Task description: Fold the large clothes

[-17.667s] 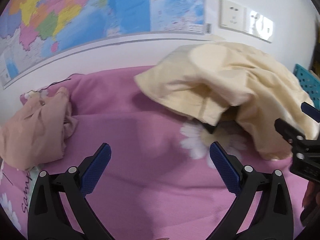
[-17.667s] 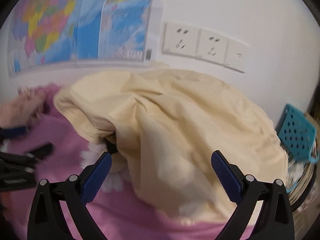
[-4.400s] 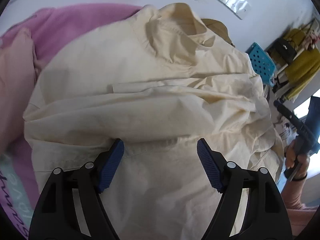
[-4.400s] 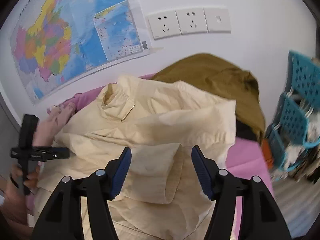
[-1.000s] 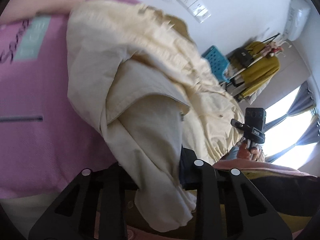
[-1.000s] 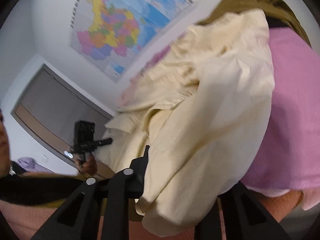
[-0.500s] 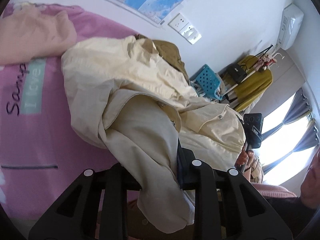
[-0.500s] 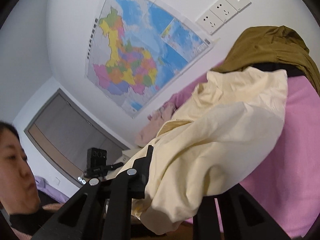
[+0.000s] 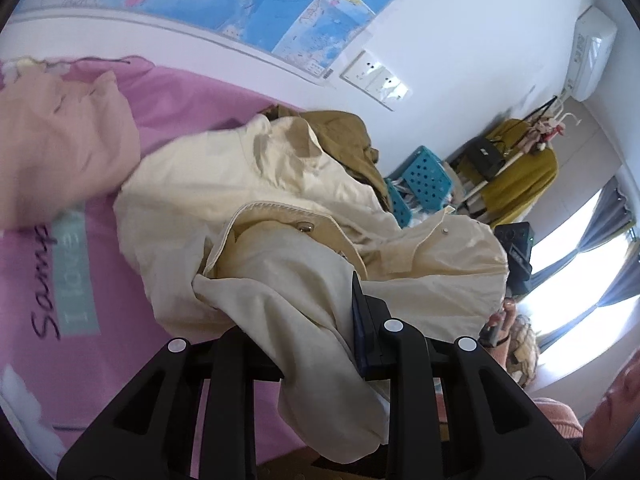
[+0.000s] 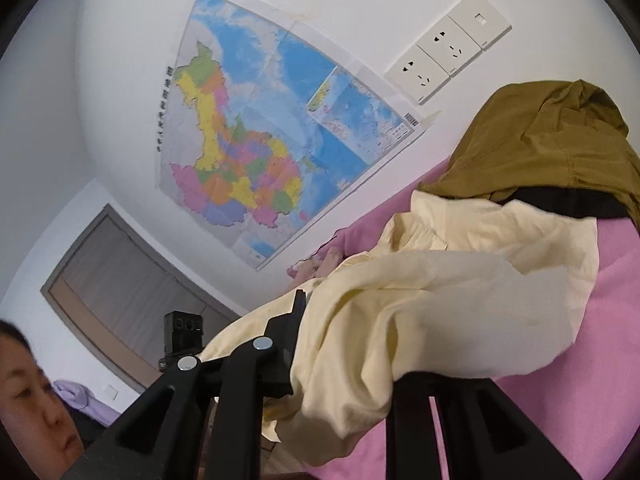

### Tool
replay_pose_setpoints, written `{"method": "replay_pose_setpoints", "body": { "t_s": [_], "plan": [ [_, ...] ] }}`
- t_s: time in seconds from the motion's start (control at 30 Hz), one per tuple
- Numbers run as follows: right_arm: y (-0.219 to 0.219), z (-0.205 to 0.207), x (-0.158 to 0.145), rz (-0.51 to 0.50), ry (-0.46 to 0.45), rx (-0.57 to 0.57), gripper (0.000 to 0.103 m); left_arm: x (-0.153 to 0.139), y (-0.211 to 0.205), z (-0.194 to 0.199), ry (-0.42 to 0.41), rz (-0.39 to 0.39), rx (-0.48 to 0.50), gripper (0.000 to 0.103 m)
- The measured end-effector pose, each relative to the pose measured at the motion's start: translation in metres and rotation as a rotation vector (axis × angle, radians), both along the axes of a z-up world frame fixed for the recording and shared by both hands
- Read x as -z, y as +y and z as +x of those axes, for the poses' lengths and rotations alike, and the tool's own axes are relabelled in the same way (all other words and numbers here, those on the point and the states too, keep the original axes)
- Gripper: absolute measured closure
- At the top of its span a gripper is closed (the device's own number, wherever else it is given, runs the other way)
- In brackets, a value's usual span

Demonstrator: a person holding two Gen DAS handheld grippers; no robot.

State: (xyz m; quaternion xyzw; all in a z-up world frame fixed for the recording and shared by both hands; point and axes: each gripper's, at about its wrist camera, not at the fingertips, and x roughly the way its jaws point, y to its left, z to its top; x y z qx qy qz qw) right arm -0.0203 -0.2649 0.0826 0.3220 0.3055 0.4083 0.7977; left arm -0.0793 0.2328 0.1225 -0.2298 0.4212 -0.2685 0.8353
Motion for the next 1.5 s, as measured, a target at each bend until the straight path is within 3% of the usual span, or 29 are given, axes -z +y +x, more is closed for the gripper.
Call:
{"method": "replay_pose_setpoints", "body": {
  "t_s": [0.5,1.17,1.4,1.5],
  "plan": [
    [0.009,0.079,-0.002,-0.038,0.097,0.075,0.085,-0.007,0.008,0.082,0.067,0.033,-0.054,0.079],
    [0.016,0.174,0.048,-0.086,0.306,0.138,0.083,0.04,0.017,0.189,0.235,0.092,-0.138,0.077],
    [0.023,0.201,0.06,-0.1,0.34,0.14,0.075,0.065,0.024,0.217,0.3,0.09,-0.16,0.077],
    [0.024,0.206,0.06,-0.086,0.335,0.14,0.061,0.075,0.026,0.226,0.324,0.088,-0.164,0.077]
  ]
}}
